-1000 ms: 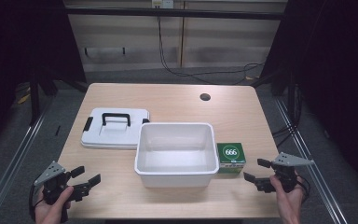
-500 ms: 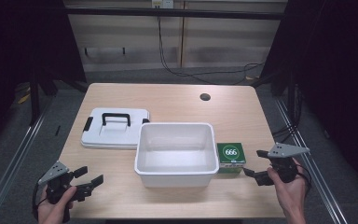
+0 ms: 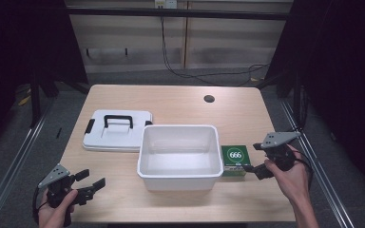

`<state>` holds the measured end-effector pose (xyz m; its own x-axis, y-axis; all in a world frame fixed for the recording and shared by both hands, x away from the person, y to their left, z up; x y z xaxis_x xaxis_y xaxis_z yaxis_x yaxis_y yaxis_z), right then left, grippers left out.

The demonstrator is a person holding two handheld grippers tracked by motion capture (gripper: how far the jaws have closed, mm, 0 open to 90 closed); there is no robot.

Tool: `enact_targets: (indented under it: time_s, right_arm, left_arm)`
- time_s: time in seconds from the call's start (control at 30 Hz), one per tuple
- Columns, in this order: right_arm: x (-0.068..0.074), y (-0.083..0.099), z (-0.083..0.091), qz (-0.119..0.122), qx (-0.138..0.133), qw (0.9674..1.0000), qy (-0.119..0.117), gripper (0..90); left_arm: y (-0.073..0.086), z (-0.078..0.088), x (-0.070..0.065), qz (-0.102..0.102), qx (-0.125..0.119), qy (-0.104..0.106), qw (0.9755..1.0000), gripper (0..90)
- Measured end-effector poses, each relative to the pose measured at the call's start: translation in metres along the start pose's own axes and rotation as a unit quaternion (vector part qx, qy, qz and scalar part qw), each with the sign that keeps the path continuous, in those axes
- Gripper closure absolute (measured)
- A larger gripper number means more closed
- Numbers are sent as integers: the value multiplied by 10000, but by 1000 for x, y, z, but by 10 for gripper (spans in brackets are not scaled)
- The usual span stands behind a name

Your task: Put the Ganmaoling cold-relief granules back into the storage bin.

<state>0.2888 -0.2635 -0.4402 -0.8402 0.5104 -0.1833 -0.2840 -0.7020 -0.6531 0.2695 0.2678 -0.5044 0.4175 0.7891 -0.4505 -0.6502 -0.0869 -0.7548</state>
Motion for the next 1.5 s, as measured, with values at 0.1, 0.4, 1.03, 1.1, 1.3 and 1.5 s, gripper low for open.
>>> enact_targets:
  time_s: [0.1, 0.4, 1.03, 1.1, 1.3, 1.5]
  right_arm:
    - [-1, -8, -2, 151, 95, 9998, -128, 135]
    - [-12, -28, -6, 603, 655, 9955, -339, 141]
    - [-25, -45, -28, 1323, 1532, 9756, -849, 111]
    - [-25, -47, -31, 1431, 1529, 9731, -960, 96]
    - [-22, -48, -45, 1759, 1815, 9581, -1349, 93]
    - [-23, -48, -53, 1948, 2122, 9469, -1428, 93]
  left_arm:
    - [0, 0, 0, -16, 10, 11, 10000, 177]
    - [-1, 0, 0, 6, -5, 14, 10000, 177]
    - [-1, 0, 0, 4, -1, 25, 10000, 177]
    - [0, 0, 0, -14, 10, 35, 10000, 177]
    - [-1, 0, 0, -13, 11, 43, 10000, 177]
    - [-1, 0, 0, -23, 14, 45, 10000, 177]
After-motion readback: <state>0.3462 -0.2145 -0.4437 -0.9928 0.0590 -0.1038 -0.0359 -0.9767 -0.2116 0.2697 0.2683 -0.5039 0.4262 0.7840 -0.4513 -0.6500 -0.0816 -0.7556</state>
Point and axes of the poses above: each handheld gripper's, and its own axes: z roughly backward along the jaws, y roughly out of its underside, x roughly to its left, the point moved 6 cm from there along -z, roughly forward along the jaws, and after that the axes turned 12 degrees about z, right-handed, at the moved point
